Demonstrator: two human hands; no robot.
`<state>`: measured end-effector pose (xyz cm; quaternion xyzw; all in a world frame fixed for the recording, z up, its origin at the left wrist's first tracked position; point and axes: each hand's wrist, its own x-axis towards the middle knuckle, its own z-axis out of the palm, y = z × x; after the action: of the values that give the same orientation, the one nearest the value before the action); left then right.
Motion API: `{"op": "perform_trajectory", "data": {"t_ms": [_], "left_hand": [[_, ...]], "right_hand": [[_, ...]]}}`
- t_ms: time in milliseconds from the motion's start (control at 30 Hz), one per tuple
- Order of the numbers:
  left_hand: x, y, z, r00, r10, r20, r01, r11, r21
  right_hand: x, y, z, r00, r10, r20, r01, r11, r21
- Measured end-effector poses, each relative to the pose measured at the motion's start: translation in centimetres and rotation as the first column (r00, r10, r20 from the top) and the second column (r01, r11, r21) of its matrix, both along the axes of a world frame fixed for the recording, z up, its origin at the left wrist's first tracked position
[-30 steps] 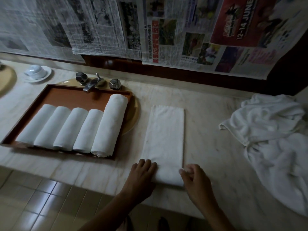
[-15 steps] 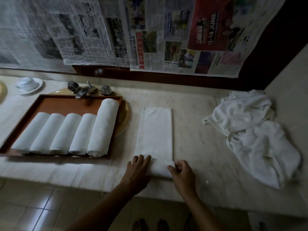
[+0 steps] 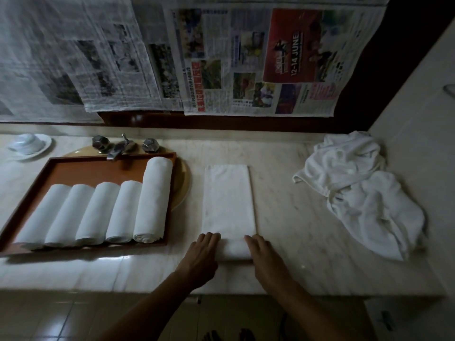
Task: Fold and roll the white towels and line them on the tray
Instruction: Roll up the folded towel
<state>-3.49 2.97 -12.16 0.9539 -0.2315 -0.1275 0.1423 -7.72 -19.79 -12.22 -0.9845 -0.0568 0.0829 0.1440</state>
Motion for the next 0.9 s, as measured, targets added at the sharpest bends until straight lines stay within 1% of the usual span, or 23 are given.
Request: {"op": "perform_trajectory", "data": {"t_ms": [67,100,200,267,367,433,500,567,667,767,800,867,900], "left_hand": [[0.0,1.4,-0.1,0.999,-0.048,0.005,0.049,0.996,-0.069],[-0.1,2.1,-0.1,0.997,-0.071,0.006,0.071,0.991,-0.11],[-0.9,3.8,-0.3,0.995,-0.104,0.007,0.102,0.961,-0.255],[-1.7,4.9,-0.5,0.995,-0.094,-0.014,0.085,0.946,-0.313],[-2.7,5.9,-0.8,0.99,-0.057,-0.131,0.008,0.936,-0.351],[-3.2,6.1,-0.6,0.976,-0.019,-0.218,-0.072,0.914,-0.4],[-3.4,5.9,0.1,0.937,0.07,-0.341,-0.225,0.868,-0.443],[-3.5,5.4,0.9,0.886,0.145,-0.441,-0.359,0.816,-0.454],[-3.6,4.8,1.2,0.864,0.201,-0.462,-0.433,0.765,-0.477],[-3.3,4.4,0.9,0.846,0.266,-0.463,-0.479,0.76,-0.439],[-3.0,4.2,0.9,0.841,0.293,-0.454,-0.491,0.765,-0.416],[-2.4,4.0,1.0,0.844,0.328,-0.425,-0.497,0.777,-0.387],[-2.2,3.8,1.1,0.842,0.336,-0.422,-0.498,0.784,-0.37]], "right_hand": [[0.2,-0.7,0.7,0.995,0.088,-0.05,-0.088,0.996,-0.005],[0.1,-1.0,1.0,0.994,0.092,-0.062,-0.091,0.996,0.023],[-0.6,-1.6,1.8,0.986,0.06,-0.153,-0.035,0.987,0.158],[-1.3,-2.0,2.3,0.969,0.064,-0.24,-0.005,0.971,0.24],[-2.0,-2.9,3.0,0.939,0.061,-0.339,0.057,0.943,0.328],[-2.3,-3.3,3.0,0.93,0.048,-0.365,0.105,0.916,0.388],[-2.4,-3.4,2.8,0.934,0.027,-0.357,0.136,0.895,0.424],[-2.3,-3.4,2.2,0.947,0.008,-0.321,0.137,0.895,0.425],[-1.9,-3.3,1.3,0.943,-0.062,-0.327,0.208,0.877,0.433],[-1.5,-2.4,0.9,0.918,-0.174,-0.357,0.326,0.842,0.43],[-1.5,-1.9,0.7,0.929,-0.22,-0.299,0.334,0.847,0.414],[-2.0,-0.7,0.6,0.957,-0.288,-0.036,0.282,0.888,0.363],[-2.6,0.2,0.7,0.957,-0.271,0.099,0.227,0.919,0.323]]}}
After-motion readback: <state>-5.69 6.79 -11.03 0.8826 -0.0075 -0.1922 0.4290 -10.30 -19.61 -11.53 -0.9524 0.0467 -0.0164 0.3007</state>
